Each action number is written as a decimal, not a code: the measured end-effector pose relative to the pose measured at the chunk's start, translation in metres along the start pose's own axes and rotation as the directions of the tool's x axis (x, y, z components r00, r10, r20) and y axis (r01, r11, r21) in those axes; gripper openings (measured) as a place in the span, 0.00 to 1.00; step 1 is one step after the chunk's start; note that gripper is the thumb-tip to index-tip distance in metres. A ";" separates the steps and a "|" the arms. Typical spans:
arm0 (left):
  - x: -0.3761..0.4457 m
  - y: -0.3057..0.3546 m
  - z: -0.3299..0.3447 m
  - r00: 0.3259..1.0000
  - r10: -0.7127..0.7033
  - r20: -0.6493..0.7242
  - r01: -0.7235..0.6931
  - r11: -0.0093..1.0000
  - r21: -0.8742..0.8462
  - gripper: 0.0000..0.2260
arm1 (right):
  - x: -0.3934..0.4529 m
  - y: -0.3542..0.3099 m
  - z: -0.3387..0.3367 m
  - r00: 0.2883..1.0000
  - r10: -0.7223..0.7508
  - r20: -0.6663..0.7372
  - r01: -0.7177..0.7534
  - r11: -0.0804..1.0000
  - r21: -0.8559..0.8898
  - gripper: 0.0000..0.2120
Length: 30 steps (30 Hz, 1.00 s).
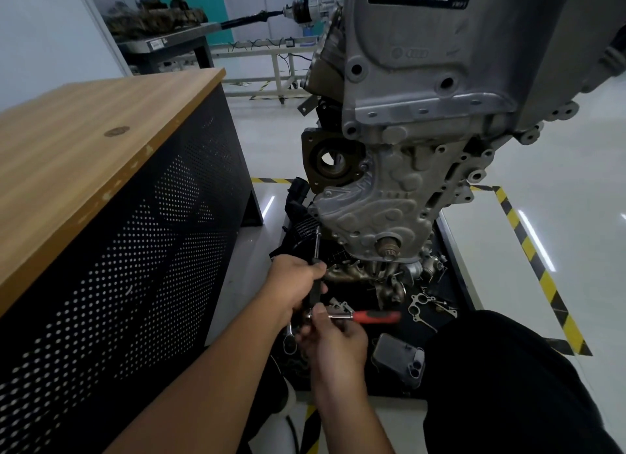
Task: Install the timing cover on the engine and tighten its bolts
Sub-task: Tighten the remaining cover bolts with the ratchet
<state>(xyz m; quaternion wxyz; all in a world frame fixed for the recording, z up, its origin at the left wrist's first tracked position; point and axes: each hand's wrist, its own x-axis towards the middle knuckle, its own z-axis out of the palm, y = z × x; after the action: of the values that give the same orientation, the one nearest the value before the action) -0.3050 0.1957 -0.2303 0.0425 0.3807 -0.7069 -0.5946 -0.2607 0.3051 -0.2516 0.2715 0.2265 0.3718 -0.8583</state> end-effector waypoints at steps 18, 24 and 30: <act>0.011 0.004 0.004 0.978 0.089 -0.186 -0.111 0.988 -0.110 0.18 | -0.012 -0.017 0.010 0.980 0.124 0.153 -0.154 0.967 0.201 0.06; 0.031 0.005 0.001 0.997 -0.031 -0.073 0.009 0.958 -0.286 0.14 | -0.016 -0.014 0.011 0.926 0.300 0.229 -0.366 0.860 0.354 0.11; 0.058 0.017 0.011 0.996 -0.082 -0.042 0.063 0.938 -0.340 0.09 | 0.000 -0.002 0.001 0.994 -0.097 -0.047 0.088 0.984 -0.153 0.04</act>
<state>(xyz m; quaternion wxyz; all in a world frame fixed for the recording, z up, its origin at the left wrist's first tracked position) -0.3602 0.1705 -0.2420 0.1051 0.4100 -0.5783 -0.6974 -0.2621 0.3051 -0.2499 0.2376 0.2108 0.4531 -0.8329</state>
